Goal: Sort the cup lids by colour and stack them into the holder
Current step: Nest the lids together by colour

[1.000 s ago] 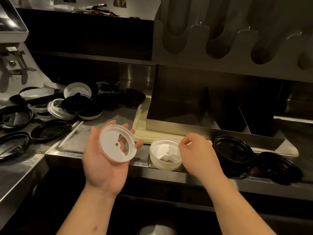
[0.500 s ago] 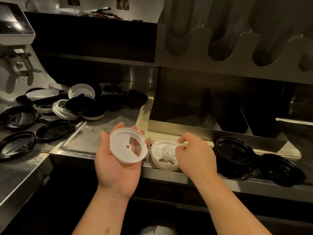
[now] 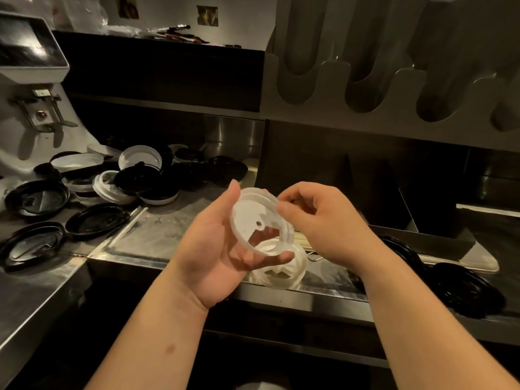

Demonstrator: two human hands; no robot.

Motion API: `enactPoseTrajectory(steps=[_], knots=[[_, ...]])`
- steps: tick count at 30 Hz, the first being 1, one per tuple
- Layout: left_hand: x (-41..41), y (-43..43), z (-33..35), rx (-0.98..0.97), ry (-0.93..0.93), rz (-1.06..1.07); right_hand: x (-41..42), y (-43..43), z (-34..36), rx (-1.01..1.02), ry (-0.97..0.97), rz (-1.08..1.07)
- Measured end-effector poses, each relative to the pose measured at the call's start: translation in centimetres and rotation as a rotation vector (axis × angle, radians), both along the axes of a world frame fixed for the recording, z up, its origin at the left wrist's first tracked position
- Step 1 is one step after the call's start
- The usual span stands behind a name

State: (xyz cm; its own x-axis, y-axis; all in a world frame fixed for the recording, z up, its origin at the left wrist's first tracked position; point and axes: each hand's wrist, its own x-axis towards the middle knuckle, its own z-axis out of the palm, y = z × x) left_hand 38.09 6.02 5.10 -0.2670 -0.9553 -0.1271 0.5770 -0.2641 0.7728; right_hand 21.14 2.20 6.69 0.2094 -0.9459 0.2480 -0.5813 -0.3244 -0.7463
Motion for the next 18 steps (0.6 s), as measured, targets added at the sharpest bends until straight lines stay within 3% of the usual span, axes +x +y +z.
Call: enactPoseTrajectory(steps=[5,7,9,11,14,18], knots=[[-0.7,-1.4,-0.7,0.058,-0.240,0.125,-0.4,-0.4,-1.8,0.039,-0.053,-0.086],[-1.3,-1.8,-1.0,0.011,-0.517,0.260,-0.7,-0.5,-2.8,0.050,-0.024,-0.148],[-1.4,-2.3,-2.1,-0.154,-0.924,0.393,-1.4,-0.6,-3.6,0.053,-0.019,-0.231],[-1.0,-2.6,-3.4,-0.291,-1.168,0.432,-2.0,-0.7,-4.5,0.088,0.007,-0.275],[-0.8,-2.5,-4.9,-0.285,-1.316,0.405,-1.9,-0.6,-5.8,0.129,0.087,-0.296],[-0.9,-2.5,-6.0,-0.248,-1.352,0.407,-1.4,-0.4,-7.0,0.143,0.172,-0.324]])
